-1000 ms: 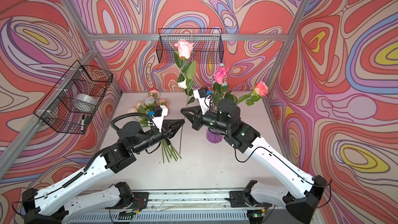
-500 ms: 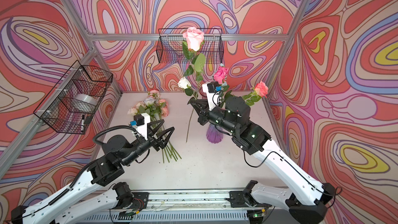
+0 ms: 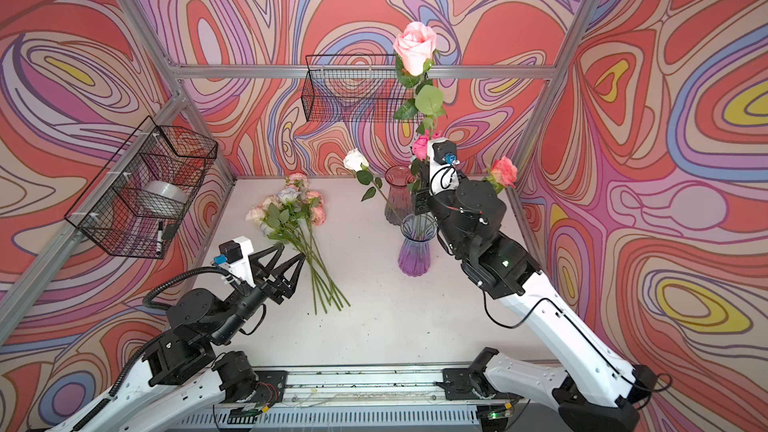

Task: Arrange the flowers into the vase
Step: 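Carry the pink rose into the vase with the right gripper while the left draws back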

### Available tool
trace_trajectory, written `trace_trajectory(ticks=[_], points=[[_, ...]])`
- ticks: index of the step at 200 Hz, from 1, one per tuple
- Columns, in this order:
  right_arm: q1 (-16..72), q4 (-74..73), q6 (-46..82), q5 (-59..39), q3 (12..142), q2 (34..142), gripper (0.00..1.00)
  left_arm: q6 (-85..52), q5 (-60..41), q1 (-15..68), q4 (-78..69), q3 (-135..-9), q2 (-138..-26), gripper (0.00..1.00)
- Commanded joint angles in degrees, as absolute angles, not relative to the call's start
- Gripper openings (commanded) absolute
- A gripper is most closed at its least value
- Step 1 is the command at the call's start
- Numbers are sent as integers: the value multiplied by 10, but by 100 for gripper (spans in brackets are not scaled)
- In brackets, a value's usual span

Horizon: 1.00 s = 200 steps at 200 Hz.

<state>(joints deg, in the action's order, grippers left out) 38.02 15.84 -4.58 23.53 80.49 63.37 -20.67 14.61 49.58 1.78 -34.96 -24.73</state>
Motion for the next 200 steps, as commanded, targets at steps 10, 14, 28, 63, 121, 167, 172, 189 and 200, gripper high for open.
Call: trace_trajectory(ticks=[10,14,28,63,121,167,172,189,200], points=[[342,152,-17,231,768,637,0,-220,153,499,39,-338,-236,76],[338,153,-13,227,766,638,0,-220,153,499,39,-338,-234,76],[323,151,-1,212,753,640,0,-221,153,499,41,-335,-230,76],[306,141,22,187,720,645,0,-219,153,499,46,-335,-226,76],[306,140,45,165,667,642,1,-221,151,499,47,-336,-239,76],[305,146,62,168,651,635,26,-219,152,499,48,-344,-255,77],[305,147,62,166,649,634,28,-220,152,498,51,-346,-257,77],[306,155,64,161,651,632,30,-222,151,499,53,-346,-262,77],[305,154,68,160,646,626,30,-222,151,499,49,-343,-265,76]])
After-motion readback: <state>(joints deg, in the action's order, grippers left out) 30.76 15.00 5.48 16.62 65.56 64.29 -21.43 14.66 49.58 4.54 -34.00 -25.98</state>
